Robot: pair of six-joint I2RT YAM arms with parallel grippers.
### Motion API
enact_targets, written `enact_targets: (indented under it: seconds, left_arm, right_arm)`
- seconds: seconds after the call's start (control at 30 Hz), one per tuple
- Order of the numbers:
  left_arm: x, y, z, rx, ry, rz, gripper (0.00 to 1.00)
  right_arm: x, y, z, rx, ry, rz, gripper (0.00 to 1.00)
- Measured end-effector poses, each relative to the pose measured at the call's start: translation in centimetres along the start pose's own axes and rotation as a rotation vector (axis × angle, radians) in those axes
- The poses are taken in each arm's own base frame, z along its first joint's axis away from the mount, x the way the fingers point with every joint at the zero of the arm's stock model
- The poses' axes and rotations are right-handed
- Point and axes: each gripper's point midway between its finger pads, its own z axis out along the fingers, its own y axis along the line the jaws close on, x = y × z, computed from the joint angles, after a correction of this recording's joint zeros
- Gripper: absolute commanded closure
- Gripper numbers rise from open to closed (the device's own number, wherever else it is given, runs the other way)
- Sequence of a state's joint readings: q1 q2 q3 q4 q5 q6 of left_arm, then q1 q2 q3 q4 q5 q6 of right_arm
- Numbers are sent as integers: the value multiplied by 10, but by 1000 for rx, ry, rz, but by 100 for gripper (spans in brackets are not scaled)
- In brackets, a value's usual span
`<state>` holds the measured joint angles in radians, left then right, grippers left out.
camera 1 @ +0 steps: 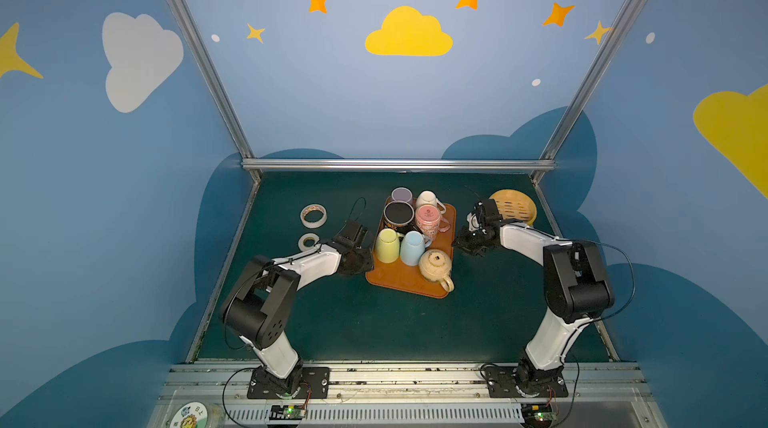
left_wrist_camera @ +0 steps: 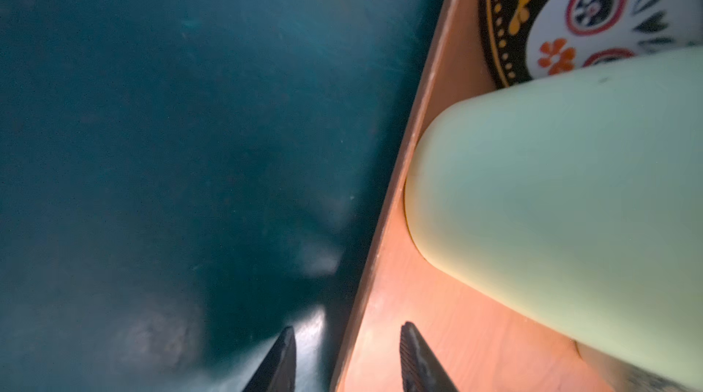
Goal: Turn the mug right side up
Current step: Move the tray to the center of the table.
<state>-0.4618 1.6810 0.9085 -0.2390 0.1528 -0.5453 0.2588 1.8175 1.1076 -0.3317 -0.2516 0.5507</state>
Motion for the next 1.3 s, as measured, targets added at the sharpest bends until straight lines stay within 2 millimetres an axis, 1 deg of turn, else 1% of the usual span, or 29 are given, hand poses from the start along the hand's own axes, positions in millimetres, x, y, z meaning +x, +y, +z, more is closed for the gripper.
enact_targets:
  seconds: [0.13, 0.37, 0.4, 0.63, 0.67, 0.73, 0.8, 1.17, 1.27, 1.3]
  left_arm:
    - [-1, -5, 8, -2, 7, 16, 62]
    - [-6, -13, 15, -1, 5, 31, 72]
    - [-7, -13, 16, -7, 6, 33, 74]
    - [-6, -7, 16, -37, 4, 38, 85]
    - [-6, -6, 16, -41, 3, 38, 87]
    - [-6, -5, 16, -47, 1, 38, 90]
    - [-5, -4, 16, -52, -4, 56, 96]
    - [-3, -5, 14, -57, -75, 112, 96]
    - [-1, -4, 13, -56, -107, 120, 96]
    - [3, -4, 12, -51, -106, 119, 96]
  right_arm:
    - [2, -4, 12, 11, 22, 4, 76]
    - [-6, 3, 18, -3, 8, -6, 81]
    - [-6, 3, 19, -4, 8, -6, 83]
    - [-7, 7, 25, -6, 9, -16, 91]
    - [-7, 7, 25, -5, 9, -15, 95]
    - [-7, 6, 25, -1, 8, -14, 99]
    - [-8, 6, 25, 0, 8, -15, 100]
    - [-7, 7, 25, 6, 5, -21, 100]
    - [-6, 7, 25, 9, -1, -26, 100]
    - [-6, 7, 25, 9, -6, -30, 100]
